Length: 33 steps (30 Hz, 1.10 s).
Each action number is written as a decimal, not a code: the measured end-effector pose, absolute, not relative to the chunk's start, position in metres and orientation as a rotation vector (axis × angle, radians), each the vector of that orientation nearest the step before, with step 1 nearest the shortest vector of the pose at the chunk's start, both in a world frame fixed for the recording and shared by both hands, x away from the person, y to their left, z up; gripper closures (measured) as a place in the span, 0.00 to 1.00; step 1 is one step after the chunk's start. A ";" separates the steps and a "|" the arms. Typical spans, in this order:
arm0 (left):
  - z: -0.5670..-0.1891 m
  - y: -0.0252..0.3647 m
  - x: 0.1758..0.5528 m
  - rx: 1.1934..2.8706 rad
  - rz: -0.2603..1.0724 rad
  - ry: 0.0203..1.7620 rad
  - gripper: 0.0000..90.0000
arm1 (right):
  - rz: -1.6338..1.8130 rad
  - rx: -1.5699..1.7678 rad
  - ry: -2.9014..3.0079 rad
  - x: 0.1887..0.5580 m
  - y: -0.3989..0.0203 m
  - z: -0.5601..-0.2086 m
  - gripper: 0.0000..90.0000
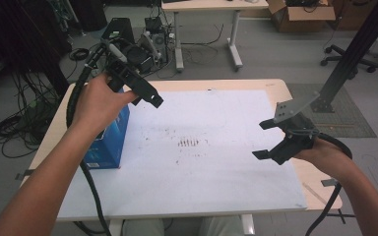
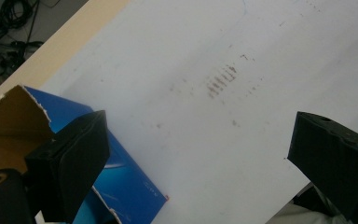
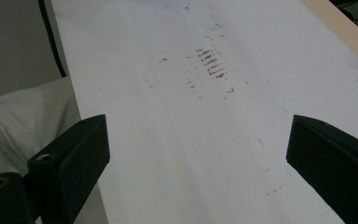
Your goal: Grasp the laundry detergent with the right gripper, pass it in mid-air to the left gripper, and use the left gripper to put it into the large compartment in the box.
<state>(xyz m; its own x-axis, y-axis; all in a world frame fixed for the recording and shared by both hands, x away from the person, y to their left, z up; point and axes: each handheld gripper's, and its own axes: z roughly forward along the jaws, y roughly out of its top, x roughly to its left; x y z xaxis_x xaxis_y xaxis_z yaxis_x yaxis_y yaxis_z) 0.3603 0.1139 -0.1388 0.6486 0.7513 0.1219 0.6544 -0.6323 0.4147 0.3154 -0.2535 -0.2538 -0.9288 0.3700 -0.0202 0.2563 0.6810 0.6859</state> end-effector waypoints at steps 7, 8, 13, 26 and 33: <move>-0.146 0.102 0.371 2.591 0.389 1.030 0.06 | 1.085 0.526 2.728 0.317 -0.254 -0.253 0.06; -0.147 0.101 0.373 2.601 0.388 1.012 0.07 | 1.081 0.526 2.729 0.318 -0.255 -0.253 0.06; -0.154 0.094 0.384 2.644 0.364 0.951 0.06 | 1.077 0.549 2.727 0.319 -0.256 -0.255 0.06; -0.171 0.075 0.409 2.721 0.320 0.775 0.07 | 1.053 0.598 2.725 0.317 -0.262 -0.258 0.06; -0.177 0.068 0.413 2.755 0.288 0.700 0.07 | 1.056 0.619 2.720 0.316 -0.266 -0.259 0.06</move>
<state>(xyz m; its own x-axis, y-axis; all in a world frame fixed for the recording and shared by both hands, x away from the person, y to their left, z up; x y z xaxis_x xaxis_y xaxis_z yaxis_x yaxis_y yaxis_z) 0.4134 0.0675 -0.1766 0.8623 0.4914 0.1221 0.4349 -0.8423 0.3186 0.3158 -0.2657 -0.2591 -0.9017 0.4323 0.0020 0.3204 0.6653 0.6743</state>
